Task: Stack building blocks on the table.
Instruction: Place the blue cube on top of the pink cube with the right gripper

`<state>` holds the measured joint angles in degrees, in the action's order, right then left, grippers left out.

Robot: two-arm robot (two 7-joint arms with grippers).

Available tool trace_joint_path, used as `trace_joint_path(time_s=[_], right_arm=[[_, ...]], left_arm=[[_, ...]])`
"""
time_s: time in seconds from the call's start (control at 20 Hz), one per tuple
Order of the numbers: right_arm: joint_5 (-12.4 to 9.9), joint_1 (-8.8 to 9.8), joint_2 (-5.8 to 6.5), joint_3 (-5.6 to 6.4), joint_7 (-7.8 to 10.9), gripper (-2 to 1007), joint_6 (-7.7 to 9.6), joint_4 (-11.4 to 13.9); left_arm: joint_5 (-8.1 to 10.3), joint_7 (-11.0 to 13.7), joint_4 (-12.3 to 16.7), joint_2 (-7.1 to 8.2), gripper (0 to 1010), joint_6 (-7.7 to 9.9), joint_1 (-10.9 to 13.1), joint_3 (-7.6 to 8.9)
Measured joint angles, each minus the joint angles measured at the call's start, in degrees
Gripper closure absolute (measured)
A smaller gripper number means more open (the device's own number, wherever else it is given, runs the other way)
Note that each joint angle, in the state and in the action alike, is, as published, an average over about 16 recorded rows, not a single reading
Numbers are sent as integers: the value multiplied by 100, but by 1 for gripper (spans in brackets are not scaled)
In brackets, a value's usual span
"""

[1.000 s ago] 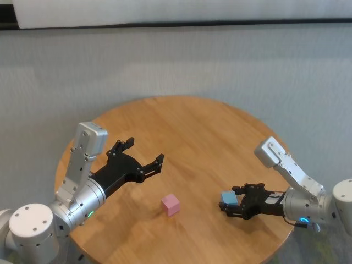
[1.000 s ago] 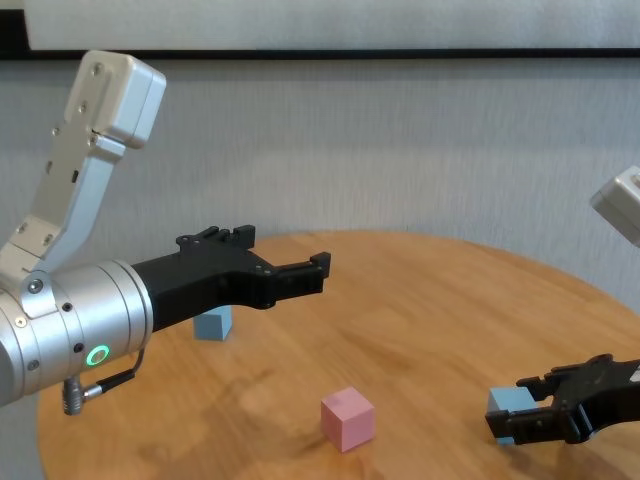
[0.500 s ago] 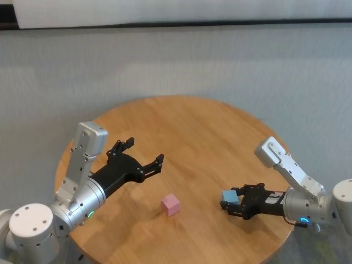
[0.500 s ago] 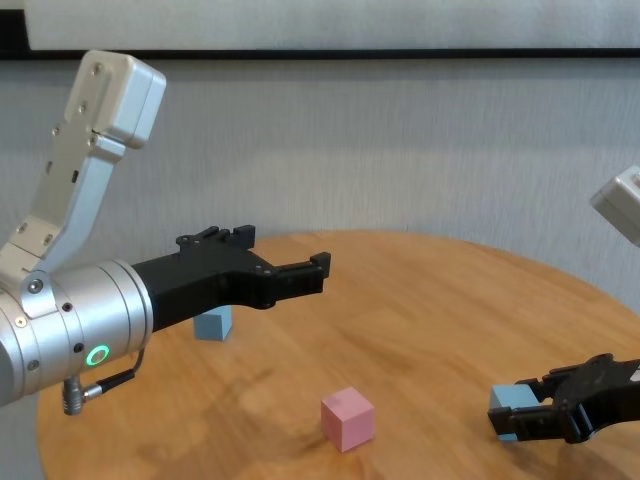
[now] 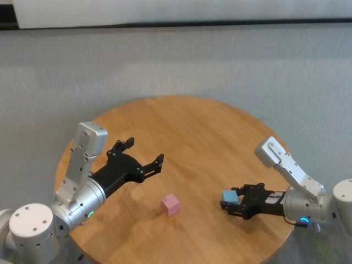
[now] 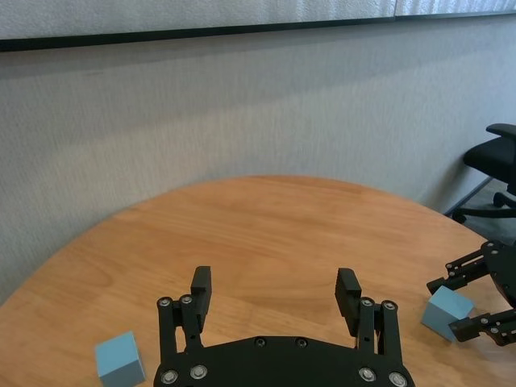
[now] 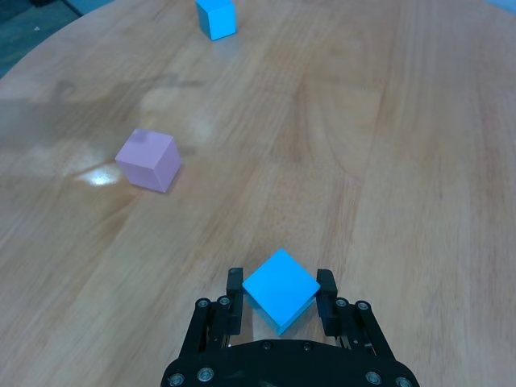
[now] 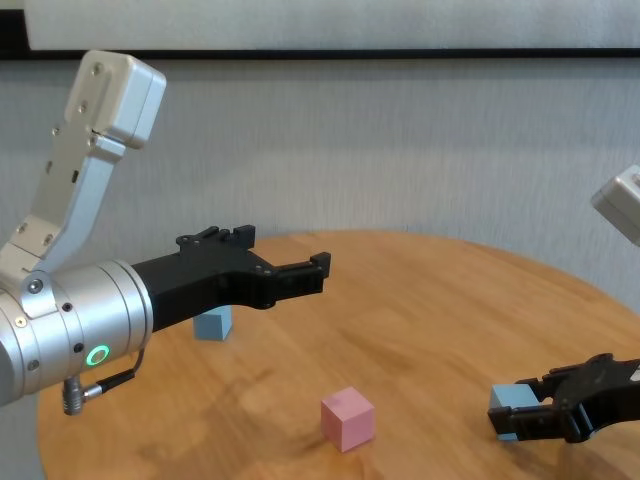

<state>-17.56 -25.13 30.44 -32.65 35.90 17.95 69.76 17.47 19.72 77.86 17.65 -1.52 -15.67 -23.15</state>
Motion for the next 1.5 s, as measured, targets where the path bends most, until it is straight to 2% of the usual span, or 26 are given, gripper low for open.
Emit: trace_joint_path(time_s=[0.75,1.5], right_arm=[[95,-35,-19,-56,-7,492,-93,177],[212,-249,-232,-180,30,492,-175,163]], left_arm=[[0,0,0,0,9,0,0,0],[0,0,0,0,9,0,0,0]])
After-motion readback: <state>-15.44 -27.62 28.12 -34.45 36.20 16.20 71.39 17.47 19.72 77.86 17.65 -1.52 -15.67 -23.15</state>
